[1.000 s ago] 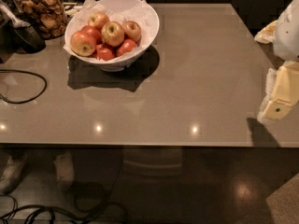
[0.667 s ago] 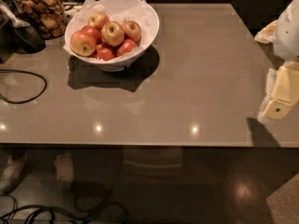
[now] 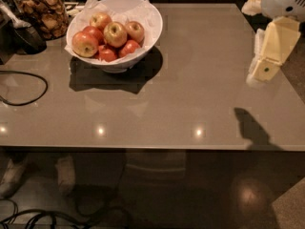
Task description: Pick apple from white bowl
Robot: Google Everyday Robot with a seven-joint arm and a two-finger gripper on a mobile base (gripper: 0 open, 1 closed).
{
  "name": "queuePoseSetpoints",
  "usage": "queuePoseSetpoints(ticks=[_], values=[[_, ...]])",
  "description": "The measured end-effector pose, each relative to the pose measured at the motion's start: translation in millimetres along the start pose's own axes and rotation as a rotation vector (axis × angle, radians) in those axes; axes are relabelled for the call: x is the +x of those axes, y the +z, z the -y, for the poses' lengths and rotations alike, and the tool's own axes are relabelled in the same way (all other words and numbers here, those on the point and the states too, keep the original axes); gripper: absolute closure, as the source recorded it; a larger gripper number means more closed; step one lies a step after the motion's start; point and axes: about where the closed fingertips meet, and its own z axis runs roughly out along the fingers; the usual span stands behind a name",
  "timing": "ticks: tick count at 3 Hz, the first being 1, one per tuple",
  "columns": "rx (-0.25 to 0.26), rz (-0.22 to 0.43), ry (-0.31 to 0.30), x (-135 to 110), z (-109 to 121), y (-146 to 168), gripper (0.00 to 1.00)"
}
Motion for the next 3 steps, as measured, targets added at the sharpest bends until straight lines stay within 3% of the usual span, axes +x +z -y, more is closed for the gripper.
queuePoseSetpoints(ticks=[2,3], values=[[0.038,0.042,0.001,-7,10,-1,0.00],[0.015,0.111,0.023,-42,46,15,0.00]])
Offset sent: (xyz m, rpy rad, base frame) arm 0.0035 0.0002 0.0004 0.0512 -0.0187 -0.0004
